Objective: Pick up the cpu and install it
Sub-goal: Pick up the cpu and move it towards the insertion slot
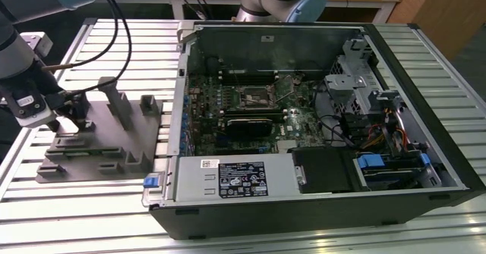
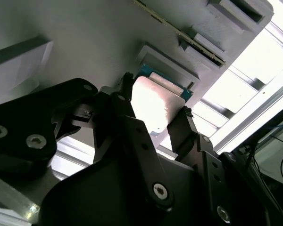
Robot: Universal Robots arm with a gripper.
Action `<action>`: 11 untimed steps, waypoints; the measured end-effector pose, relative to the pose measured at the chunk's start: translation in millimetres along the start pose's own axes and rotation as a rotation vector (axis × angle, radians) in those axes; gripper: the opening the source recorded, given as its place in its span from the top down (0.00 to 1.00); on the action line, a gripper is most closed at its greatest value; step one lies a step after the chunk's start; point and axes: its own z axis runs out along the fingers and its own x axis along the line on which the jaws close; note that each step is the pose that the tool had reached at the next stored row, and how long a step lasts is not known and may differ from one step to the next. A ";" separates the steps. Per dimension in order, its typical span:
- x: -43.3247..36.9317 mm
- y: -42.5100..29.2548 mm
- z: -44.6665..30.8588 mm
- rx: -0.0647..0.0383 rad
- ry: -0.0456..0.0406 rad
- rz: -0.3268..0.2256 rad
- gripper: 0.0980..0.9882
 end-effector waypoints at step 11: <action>-0.5 0.9 -17.9 0.000 0.0000 0.000 0.50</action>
